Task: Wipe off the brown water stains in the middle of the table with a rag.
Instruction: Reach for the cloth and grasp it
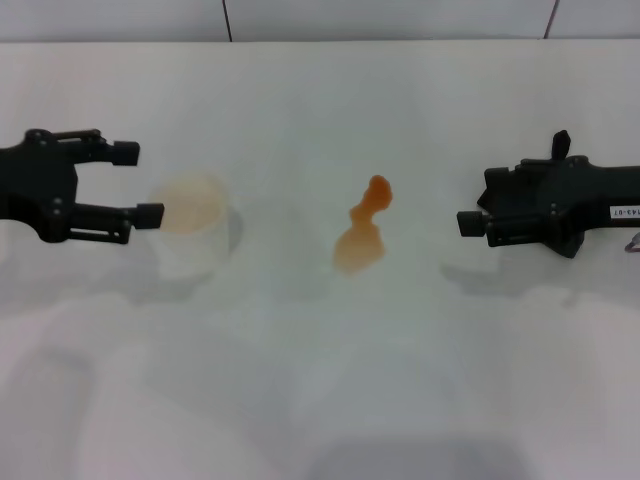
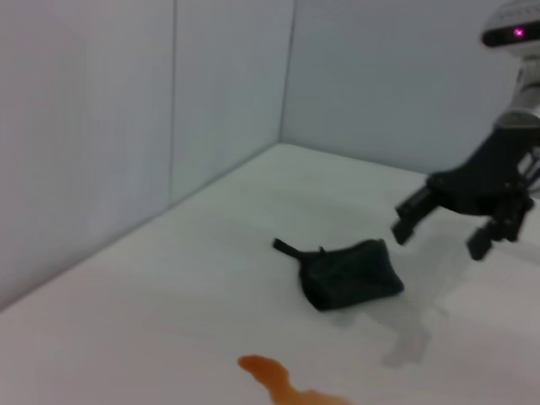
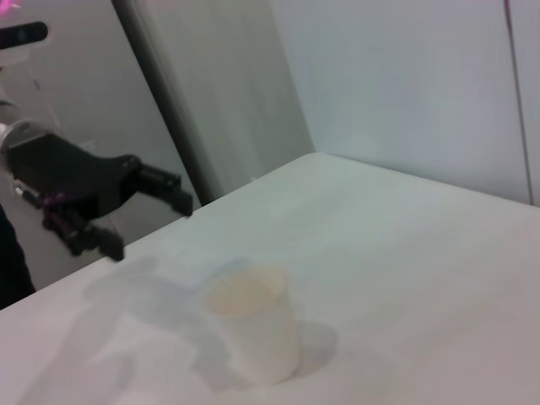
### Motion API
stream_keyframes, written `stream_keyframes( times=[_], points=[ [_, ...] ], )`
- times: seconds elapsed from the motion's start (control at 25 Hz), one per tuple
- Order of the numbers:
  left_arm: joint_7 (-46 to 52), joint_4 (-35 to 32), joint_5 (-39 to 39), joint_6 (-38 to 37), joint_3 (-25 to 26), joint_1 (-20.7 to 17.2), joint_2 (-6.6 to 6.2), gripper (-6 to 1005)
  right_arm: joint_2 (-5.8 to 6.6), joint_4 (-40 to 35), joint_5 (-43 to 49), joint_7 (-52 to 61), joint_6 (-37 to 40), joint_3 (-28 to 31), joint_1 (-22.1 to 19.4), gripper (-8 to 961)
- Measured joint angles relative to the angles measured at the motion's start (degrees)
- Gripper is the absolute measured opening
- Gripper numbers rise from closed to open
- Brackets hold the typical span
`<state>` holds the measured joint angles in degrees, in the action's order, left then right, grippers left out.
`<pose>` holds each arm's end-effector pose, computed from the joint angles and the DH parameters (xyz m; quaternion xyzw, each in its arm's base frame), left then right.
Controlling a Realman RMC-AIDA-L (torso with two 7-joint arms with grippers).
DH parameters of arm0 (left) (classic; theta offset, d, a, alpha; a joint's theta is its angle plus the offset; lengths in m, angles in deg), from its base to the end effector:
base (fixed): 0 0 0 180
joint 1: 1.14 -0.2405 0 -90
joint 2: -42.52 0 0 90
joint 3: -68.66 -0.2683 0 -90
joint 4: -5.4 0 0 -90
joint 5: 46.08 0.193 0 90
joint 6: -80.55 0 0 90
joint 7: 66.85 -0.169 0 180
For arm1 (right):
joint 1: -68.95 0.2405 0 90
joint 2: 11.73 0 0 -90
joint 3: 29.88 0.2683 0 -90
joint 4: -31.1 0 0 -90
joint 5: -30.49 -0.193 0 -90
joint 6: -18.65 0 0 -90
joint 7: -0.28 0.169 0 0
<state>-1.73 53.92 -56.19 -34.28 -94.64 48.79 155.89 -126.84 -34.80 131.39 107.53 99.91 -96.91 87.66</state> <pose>-0.2514 0.3428 0.0567 -0.9657 -0.1499 -0.1719 0.1240 0.2243 0.3251 0.0058 -0.9372 0.2543 0.1929 0.1410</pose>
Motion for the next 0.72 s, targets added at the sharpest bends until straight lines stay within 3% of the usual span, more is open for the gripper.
stream_keyframes(
  times=[0.44, 0.64, 0.72],
  points=[
    [0.3, -0.1, -0.2, -0.2, 0.1, 0.2, -0.14, 884, 0.17, 3.5, 0.7, 0.7, -1.6, 0.0, 3.9, 862],
    [0.2, 0.1, 0.3, -0.2, 0.1, 0.2, 0.85, 884, 0.44, 3.9, 3.2, 3.4, -2.7, 0.4, 6.0, 862],
    [-0.2, 0.2, 0.4, -0.2, 0.1, 0.1, 1.22, 884, 0.54, 3.6, 9.1, 8.0, -3.4, 1.6, 8.7, 862]
  ],
)
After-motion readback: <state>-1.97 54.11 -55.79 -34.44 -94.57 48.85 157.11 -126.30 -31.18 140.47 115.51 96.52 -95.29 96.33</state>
